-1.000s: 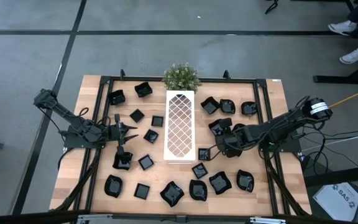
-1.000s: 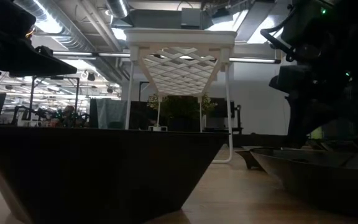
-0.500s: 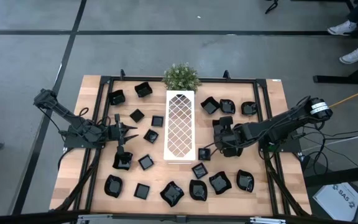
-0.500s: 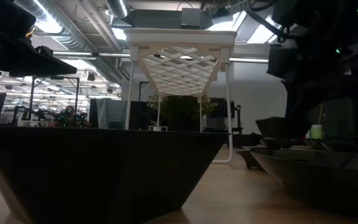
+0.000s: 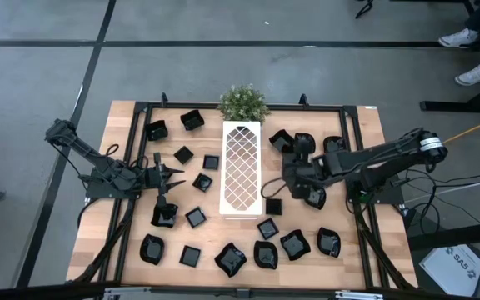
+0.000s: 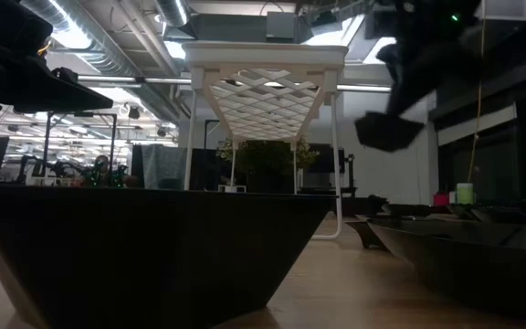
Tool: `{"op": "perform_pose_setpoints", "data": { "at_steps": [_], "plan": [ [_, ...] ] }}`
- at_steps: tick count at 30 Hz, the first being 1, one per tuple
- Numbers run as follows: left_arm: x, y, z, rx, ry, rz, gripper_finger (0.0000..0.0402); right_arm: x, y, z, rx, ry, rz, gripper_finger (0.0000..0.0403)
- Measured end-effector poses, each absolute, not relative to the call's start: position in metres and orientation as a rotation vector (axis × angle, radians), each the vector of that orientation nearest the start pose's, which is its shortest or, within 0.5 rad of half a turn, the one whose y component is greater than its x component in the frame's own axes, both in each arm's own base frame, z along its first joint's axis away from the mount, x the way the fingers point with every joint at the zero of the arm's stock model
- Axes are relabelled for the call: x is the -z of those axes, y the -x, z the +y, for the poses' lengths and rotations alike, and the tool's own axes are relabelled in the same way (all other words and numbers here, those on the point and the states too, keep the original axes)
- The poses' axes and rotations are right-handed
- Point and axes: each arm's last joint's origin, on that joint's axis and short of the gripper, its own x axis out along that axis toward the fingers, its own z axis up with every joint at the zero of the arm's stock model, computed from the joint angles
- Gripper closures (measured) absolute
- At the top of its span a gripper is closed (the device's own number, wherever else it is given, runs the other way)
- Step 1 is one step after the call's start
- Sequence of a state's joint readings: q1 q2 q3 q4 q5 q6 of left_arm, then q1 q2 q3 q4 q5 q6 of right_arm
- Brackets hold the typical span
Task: Pick & Place Mini shaped plates
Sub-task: Put the distorted square plate on the shelf
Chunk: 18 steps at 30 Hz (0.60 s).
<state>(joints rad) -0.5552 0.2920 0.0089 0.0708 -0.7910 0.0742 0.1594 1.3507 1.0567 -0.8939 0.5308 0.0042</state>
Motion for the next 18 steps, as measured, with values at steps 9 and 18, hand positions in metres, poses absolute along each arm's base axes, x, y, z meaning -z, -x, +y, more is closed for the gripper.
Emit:
{"op": "perform_pose_setpoints", "data": {
  "at_steps": [9, 18],
  "plan": [
    [-0.151, -0.1, -0.038, -0.229, -0.202, 0.17, 0.0258, -0.299, -0.262, -0.003, 0.328, 0.496, 1.051, 0.0402],
    [-0.151, -0.1, -0.038, -0.229, -0.202, 0.17, 0.0258, -0.32, -0.278, -0.034, 0.167, 0.619, 0.887, 0.0402]
  ]
}}
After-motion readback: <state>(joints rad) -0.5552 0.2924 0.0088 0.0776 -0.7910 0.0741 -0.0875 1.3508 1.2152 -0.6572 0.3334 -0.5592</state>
